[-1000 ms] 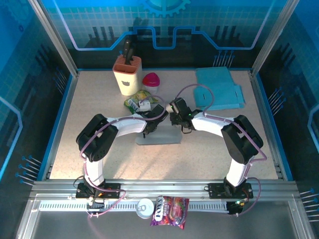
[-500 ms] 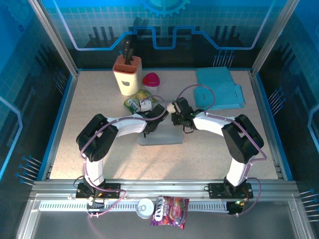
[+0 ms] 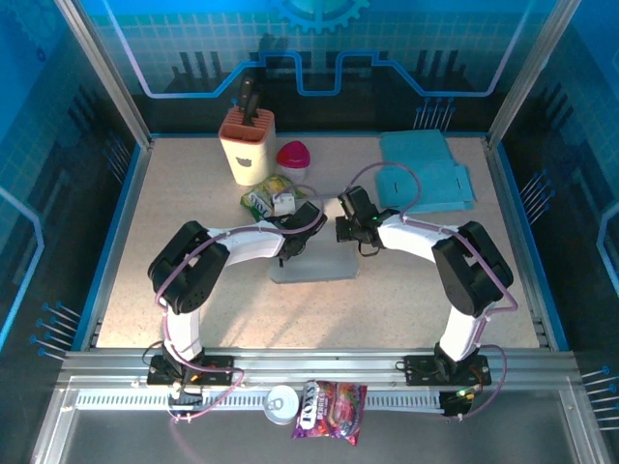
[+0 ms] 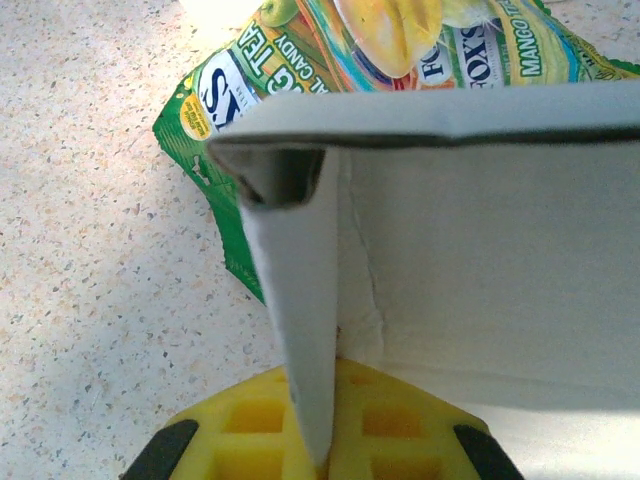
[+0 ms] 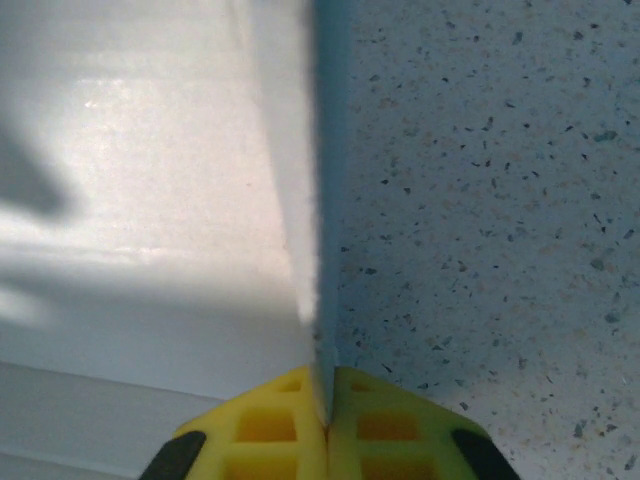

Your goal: Fold the paper box

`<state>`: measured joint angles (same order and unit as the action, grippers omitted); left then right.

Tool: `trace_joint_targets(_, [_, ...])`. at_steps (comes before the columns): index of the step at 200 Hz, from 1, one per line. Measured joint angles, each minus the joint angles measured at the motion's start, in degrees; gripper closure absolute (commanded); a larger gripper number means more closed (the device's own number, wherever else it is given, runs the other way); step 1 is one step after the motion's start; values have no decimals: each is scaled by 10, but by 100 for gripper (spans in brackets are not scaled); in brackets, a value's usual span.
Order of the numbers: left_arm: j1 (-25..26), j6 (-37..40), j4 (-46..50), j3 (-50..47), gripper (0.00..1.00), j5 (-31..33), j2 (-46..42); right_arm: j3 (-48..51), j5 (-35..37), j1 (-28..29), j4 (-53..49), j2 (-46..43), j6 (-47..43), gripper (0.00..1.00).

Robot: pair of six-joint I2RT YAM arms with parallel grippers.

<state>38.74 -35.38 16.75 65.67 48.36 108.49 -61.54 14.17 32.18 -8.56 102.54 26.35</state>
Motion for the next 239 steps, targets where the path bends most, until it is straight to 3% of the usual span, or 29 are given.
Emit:
trace_joint_targets(36, [0,8,-6,0,100,-6,0,-14,20,2,-26,1,4,100])
trace_joint_targets(75, [1,10,-44,-18,100,-30,-10,-87,146,44,-134,33,88,100])
trace_joint_targets(119, [9,23,-137,-131,100,-120,-99,-122,255,93,-239,70,207,100])
trace_joint_targets(159, [10,25,-165,-145,100,-185,-110,-178,333,114,-357,115,307,100])
trace_joint_targets(200, [-2,25,-205,-157,100,-233,-111,-228,371,124,-455,146,402,100])
trace_joint_targets(239, [0,25,-207,-157,100,-242,-111,-211,379,125,-440,141,392,100])
